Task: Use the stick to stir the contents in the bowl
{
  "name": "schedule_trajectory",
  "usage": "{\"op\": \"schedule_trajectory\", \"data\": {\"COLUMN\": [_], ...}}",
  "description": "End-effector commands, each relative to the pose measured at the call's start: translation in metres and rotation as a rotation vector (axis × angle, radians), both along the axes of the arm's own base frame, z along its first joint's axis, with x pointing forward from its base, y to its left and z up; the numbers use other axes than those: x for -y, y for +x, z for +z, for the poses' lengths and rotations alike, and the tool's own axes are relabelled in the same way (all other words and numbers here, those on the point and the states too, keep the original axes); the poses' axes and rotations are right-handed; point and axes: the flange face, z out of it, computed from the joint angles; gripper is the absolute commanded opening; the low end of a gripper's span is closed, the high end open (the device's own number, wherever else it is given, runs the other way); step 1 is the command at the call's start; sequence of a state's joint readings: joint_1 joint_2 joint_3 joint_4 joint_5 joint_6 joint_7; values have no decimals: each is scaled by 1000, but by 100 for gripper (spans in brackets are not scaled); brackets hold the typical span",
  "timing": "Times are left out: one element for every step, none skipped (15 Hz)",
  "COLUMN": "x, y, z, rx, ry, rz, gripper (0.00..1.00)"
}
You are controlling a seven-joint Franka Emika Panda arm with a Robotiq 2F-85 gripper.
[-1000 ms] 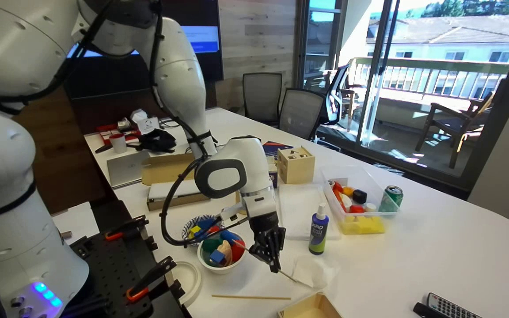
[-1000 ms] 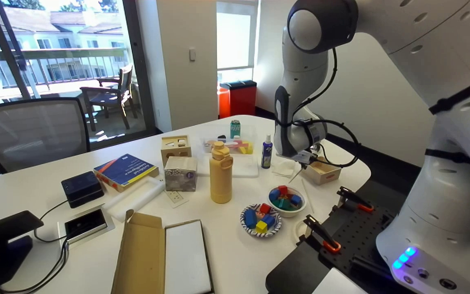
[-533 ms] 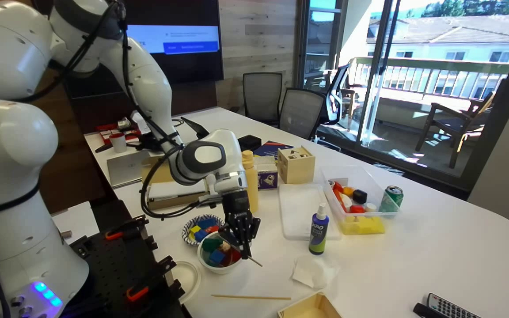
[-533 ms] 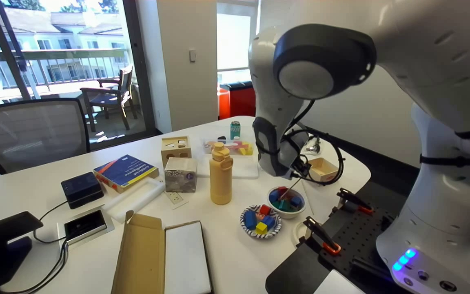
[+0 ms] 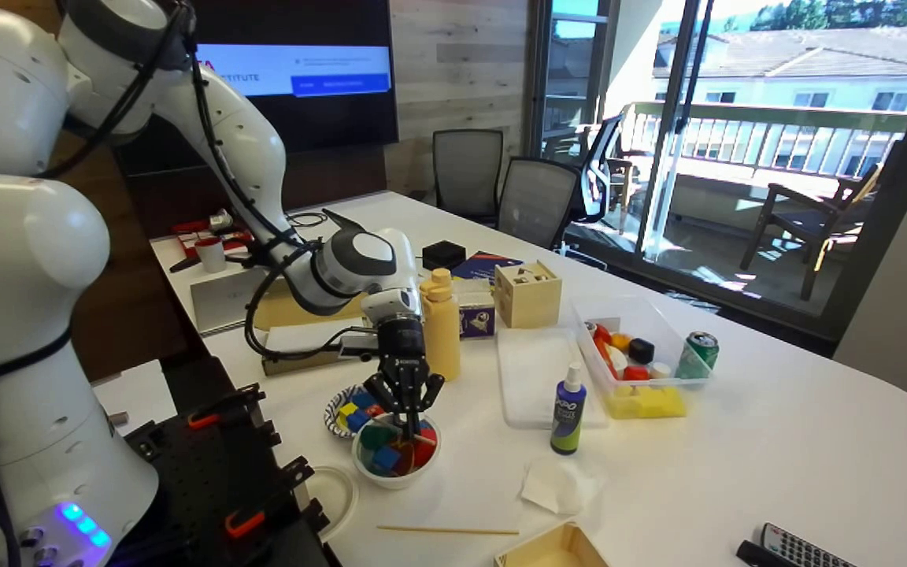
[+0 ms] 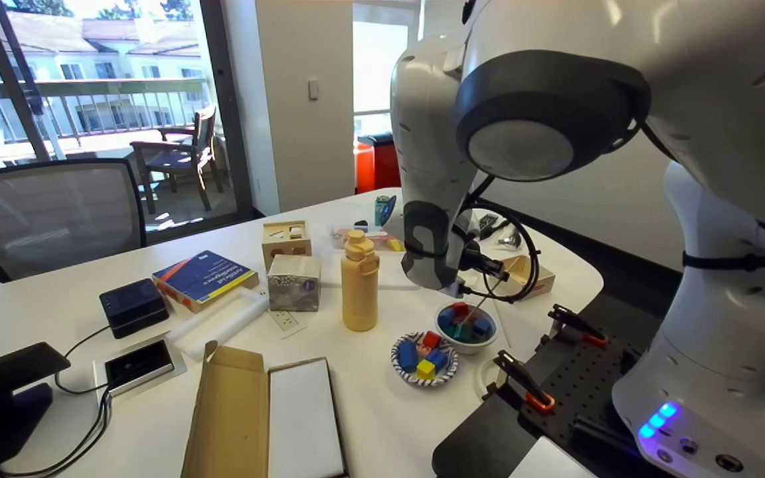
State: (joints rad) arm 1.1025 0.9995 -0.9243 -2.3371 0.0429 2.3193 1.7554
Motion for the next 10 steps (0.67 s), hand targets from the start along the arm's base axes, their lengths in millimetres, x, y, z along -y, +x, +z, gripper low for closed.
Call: {"op": "schedule_trajectory", "data": {"x": [15, 20, 25, 29, 33, 36, 37, 39, 40, 40], "y": [13, 16, 19, 23, 27, 31, 34, 36, 39, 41], "z": [-2, -4, -7, -12, -17, -22, -26, -30, -34, -38], "rx": [-27, -33, -40, -47, -56, -65, -70, -80, -89, -103], "ry": [-62, -74, -86, -95, -104, -109, -115, -122, -132, -137], "rz": [-38, -42, -47, -50, -47, -47, -45, -43, -43, -40], "gripper": [1, 1, 1, 1, 1, 1, 1, 1, 1, 1]}}
